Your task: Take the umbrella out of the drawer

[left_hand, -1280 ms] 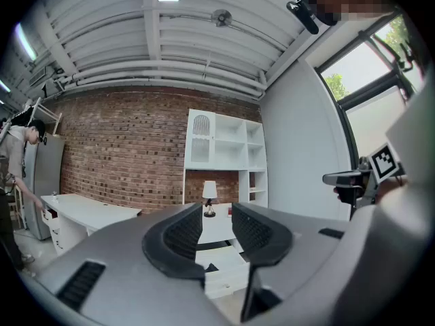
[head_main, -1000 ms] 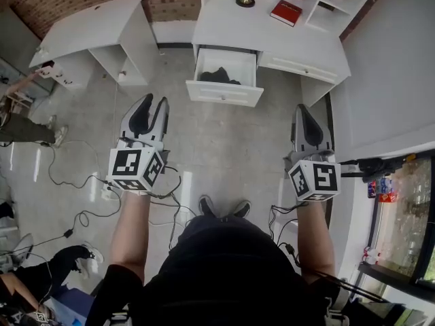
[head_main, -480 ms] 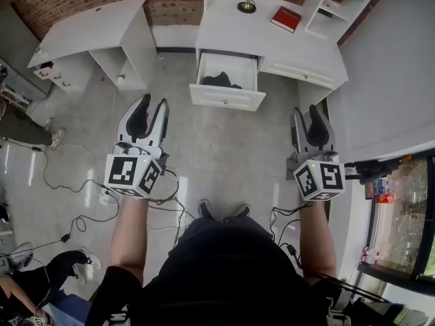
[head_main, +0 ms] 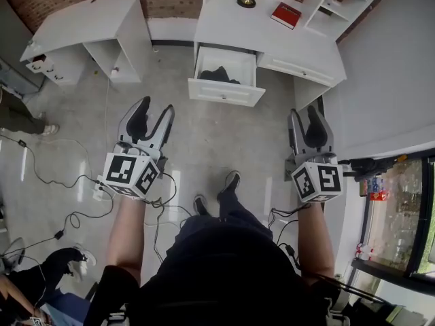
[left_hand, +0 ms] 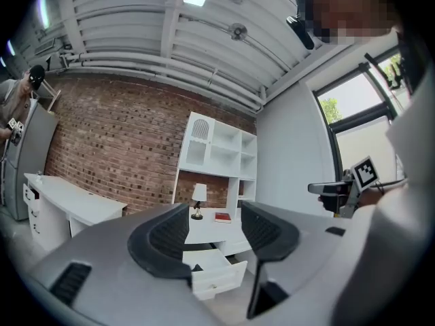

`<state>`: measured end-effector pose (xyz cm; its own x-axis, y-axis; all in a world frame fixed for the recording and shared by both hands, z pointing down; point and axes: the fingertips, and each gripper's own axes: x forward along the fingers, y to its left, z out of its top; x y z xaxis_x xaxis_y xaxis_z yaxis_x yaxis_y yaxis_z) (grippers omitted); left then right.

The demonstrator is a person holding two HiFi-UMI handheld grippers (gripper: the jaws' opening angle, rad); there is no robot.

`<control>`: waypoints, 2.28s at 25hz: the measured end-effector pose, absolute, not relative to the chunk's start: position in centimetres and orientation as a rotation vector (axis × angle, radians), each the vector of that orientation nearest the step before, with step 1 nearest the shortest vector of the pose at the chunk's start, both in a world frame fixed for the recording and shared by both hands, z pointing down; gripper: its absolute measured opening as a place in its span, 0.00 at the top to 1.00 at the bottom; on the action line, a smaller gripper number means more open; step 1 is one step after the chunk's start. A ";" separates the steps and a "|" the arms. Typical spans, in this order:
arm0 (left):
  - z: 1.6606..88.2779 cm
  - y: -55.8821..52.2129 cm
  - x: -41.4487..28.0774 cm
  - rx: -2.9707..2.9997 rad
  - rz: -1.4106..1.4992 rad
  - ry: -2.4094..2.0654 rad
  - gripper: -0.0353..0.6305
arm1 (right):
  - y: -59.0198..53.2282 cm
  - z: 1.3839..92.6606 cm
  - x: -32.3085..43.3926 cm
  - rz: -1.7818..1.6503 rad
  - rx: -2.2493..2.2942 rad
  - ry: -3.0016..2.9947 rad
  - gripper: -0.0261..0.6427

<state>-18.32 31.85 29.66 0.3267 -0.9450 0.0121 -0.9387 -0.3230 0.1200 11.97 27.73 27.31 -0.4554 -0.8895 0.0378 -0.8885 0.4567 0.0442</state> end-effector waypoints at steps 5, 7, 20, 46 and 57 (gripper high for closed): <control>30.6 30.7 -18.1 2.449 -0.035 -1.794 0.62 | 25.1 28.6 11.3 0.049 1.563 -2.723 0.68; 30.5 29.8 -17.9 2.447 -0.018 -1.807 0.62 | 23.7 29.0 11.3 0.053 1.537 -2.747 0.68; 32.3 19.2 -13.5 2.375 0.157 -1.853 0.62 | 11.0 32.3 14.5 0.209 1.448 -2.826 0.68; 35.7 6.2 -12.8 2.375 0.276 -1.787 0.62 | 0.2 33.4 14.3 0.107 1.394 -2.791 0.68; 41.9 -4.5 -14.2 2.607 0.627 -1.459 0.62 | -8.1 36.3 10.8 0.210 1.507 -2.634 0.68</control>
<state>-14.22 -4.45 41.88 0.4597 -0.7965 0.3927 -0.8331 -0.5399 -0.1200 10.78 -8.10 36.28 -0.5054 -0.8489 0.1548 -0.8627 0.5009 -0.0699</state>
